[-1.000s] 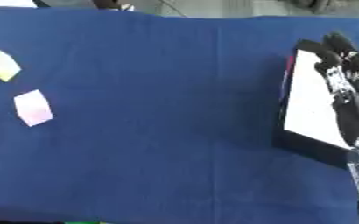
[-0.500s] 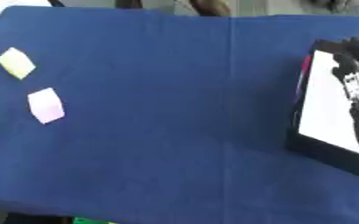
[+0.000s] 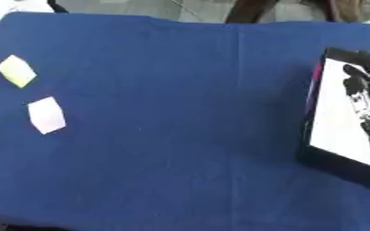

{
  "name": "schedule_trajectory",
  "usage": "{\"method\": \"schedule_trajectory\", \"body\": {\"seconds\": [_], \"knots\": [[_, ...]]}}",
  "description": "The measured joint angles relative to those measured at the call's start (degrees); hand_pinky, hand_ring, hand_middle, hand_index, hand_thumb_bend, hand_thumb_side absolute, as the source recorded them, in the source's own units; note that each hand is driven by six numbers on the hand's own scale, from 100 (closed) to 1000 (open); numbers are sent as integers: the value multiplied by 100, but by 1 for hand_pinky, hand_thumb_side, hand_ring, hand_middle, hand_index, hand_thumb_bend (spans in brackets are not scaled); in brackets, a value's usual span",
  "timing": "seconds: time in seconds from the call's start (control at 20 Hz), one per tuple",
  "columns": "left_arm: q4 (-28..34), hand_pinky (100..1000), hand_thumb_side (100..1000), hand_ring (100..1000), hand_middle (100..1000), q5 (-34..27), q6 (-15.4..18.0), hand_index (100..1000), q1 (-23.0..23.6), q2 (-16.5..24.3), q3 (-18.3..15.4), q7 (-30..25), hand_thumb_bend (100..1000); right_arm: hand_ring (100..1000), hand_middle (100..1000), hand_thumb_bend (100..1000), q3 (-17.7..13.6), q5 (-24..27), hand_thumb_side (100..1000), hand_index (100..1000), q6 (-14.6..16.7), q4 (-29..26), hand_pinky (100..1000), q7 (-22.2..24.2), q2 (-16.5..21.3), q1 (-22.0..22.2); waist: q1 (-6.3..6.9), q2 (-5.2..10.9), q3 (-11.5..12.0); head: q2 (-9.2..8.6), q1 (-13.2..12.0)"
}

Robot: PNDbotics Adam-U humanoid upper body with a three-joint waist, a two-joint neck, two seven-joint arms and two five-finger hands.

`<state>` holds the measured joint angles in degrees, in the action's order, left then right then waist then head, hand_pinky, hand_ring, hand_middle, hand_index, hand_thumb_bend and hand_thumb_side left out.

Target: Pick up the objects with one hand, pass them to the other hand, and then place them into the box on the other side of the table.

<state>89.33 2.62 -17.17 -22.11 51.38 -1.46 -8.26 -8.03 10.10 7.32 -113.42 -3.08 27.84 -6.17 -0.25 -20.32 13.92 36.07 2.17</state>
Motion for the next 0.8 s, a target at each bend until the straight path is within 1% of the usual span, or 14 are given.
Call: {"method": "schedule_trajectory", "body": {"seconds": [0.15, 0.3, 0.4, 0.65, 0.8], "knots": [[-101, 998, 598, 887, 831, 120, -66, 918, 40, 229, 44, -374, 367, 1000, 1000, 100, 1, -54, 621, 991, 66, 0, 1000, 2, 45, 29, -12, -16, 21, 1, -113], [-210, 995, 580, 890, 833, 251, -72, 918, 62, 342, 50, -683, 384, 1000, 1000, 100, 1, -83, 621, 991, 101, 0, 1000, 4, 78, 67, -21, -19, 23, 3, -236], [-263, 990, 557, 893, 835, 344, -56, 918, 72, 376, 50, -859, 412, 1000, 1000, 100, 2, -97, 621, 992, 111, 0, 1000, 8, 83, 70, -20, -19, 25, 5, -292], [-415, 986, 540, 900, 837, 614, 5, 923, 82, 469, 92, -1343, 460, 1000, 1000, 100, 5, -138, 621, 992, 106, 0, 1000, 16, 88, 113, -19, -21, 27, 7, -345], [-523, 983, 524, 903, 839, 763, 66, 922, -10, 496, 162, -1604, 479, 1000, 1000, 100, 34, -148, 620, 992, 99, 0, 1000, 24, 92, 113, -19, -21, 27, 10, -360]]}}
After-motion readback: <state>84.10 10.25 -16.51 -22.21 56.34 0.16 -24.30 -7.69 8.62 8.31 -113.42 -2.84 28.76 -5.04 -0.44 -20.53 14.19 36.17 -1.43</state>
